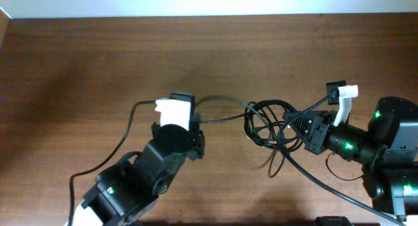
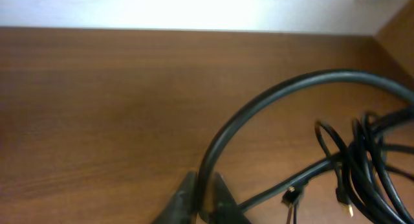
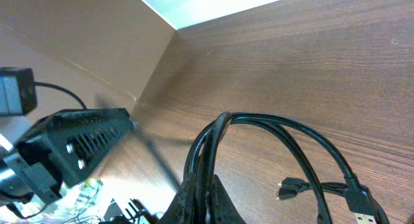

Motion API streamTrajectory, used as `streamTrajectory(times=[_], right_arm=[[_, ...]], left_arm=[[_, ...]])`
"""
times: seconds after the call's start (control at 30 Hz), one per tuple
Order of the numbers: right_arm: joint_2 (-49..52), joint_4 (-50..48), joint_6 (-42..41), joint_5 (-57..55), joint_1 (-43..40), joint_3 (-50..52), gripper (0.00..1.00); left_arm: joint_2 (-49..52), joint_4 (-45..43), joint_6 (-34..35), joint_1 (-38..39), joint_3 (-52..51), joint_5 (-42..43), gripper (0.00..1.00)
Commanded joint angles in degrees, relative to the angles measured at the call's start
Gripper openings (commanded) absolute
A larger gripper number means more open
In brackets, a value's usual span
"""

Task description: Untangle cables

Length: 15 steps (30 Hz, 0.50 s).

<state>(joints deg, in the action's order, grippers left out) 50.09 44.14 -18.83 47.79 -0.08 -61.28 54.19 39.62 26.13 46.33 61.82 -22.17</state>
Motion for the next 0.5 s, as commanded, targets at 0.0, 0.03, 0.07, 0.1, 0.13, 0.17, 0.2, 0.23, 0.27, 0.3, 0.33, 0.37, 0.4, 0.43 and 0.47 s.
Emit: streamTrajectory(times=[0.0, 0.03, 0.07, 0.1, 0.13, 0.17, 0.2, 0.23, 0.27, 0.3, 0.33, 0.37, 0.4, 0.43, 0.47], right_arm=[[-0.44, -0.83, 0.74, 0.17, -0.35, -0.66, 0.04], [-0.44, -1.01, 0.74, 0.15, -0.35, -0.68, 0.04], [-0.44, -1.29, 0.74, 0.15, -0.35, -0.66, 0.04], [-0.44, -1.53, 0.74, 0.15, -0.35, -0.68, 0.04], [-0.44, -1.55, 0.74, 0.15, -0.35, -0.68, 0.04], [-0.44, -1.55, 0.39, 0.15, -0.35, -0.68, 0.04], [-0.44, -1.75, -0.13, 0.20, -0.35, -0.68, 0.04], [-0.44, -2.62, -1.25, 0.90, -0.35, -0.68, 0.04], [-0.44, -3.98, -1.42, 3.15, -0.35, -0.68, 0.04], [-0.44, -5.97, -1.44, 7.26, -0.35, -0.68, 0.04], [-0.44, -6.97, -1.44, 9.68, -0.35, -0.68, 0.04], [-0.44, -7.87, -1.64, 12.26, -0.35, -0.68, 0.04], [-0.44, -8.24, -1.66, 13.51, -0.35, -0.68, 0.04], [-0.44, -8.68, -1.66, 15.21, -0.35, -0.68, 0.04], [-0.44, -9.11, -1.64, 16.74, -0.35, -0.68, 0.04]], left_arm=[[0.96, -0.37, -11.45, -0.35, 0.22, 10.16, 0.99], [0.96, -0.37, -12.39, -0.35, 0.22, 11.08, 0.99], [0.96, -0.35, -12.59, -0.37, 0.22, 11.15, 0.99], [0.96, -0.42, -13.20, -0.37, 0.22, 11.52, 0.99], [0.96, -0.66, -16.85, -0.35, 0.22, 14.23, 0.99], [0.74, -1.20, -24.37, -0.35, 0.22, 21.68, 0.99], [0.63, -1.40, -29.40, -0.35, 0.22, 26.82, 0.99], [0.61, -1.33, -37.73, -0.35, 0.22, 34.97, 0.99], [1.01, -1.33, -42.82, -0.35, 0.22, 39.58, 0.99], [1.66, -1.33, -46.23, -0.35, 0.22, 41.20, 0.99], [2.16, -1.33, -47.98, -0.35, 0.22, 41.57, 0.99], [2.93, -1.42, -50.14, -0.31, 0.22, 42.69, 0.99], [3.65, -1.68, -51.32, -0.26, 0.22, 43.65, 0.99], [4.46, -2.32, -51.54, -0.20, 0.22, 43.85, 0.99], [4.92, -2.75, -51.54, -0.20, 0.22, 43.85, 0.99]])
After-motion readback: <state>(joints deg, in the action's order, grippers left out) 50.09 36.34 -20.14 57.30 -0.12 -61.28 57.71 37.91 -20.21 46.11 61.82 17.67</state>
